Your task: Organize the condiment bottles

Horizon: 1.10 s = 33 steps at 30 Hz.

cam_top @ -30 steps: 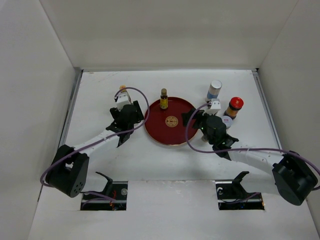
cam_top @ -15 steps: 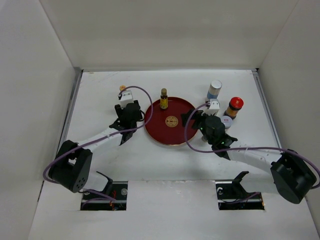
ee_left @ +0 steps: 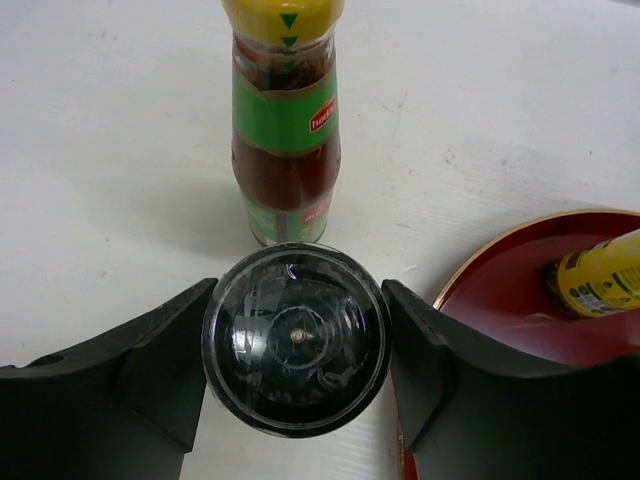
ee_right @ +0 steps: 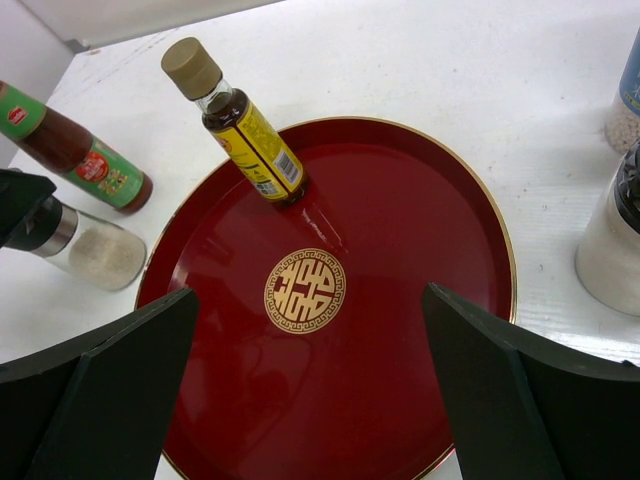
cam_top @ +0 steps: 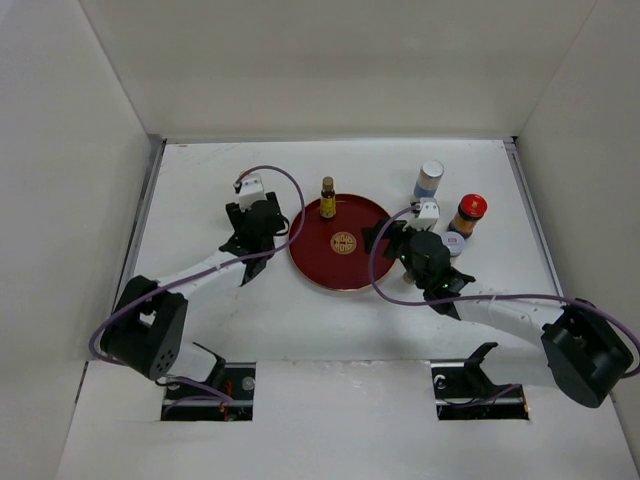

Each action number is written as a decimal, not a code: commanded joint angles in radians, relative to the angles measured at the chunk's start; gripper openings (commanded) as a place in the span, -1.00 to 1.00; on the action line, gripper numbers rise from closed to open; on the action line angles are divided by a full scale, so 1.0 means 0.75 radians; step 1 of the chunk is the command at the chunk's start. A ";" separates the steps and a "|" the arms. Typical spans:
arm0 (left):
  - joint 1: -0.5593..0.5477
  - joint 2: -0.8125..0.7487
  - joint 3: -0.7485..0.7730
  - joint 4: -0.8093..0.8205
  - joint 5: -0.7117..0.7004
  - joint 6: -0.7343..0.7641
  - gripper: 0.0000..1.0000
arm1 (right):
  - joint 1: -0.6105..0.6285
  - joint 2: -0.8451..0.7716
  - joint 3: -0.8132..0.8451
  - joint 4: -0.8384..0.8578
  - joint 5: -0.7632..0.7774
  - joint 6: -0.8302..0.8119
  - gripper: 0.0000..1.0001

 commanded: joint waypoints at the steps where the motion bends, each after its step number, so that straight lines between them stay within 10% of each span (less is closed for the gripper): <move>1: -0.004 -0.015 0.059 0.063 -0.008 0.008 -0.22 | 0.016 -0.002 0.051 0.068 -0.019 -0.008 1.00; 11: -0.237 -0.305 0.092 0.042 -0.114 0.071 -0.43 | 0.016 0.004 0.053 0.070 -0.019 -0.008 1.00; 33: -0.297 0.294 0.351 0.329 0.041 0.069 -0.29 | 0.016 -0.030 0.037 0.072 -0.019 -0.008 1.00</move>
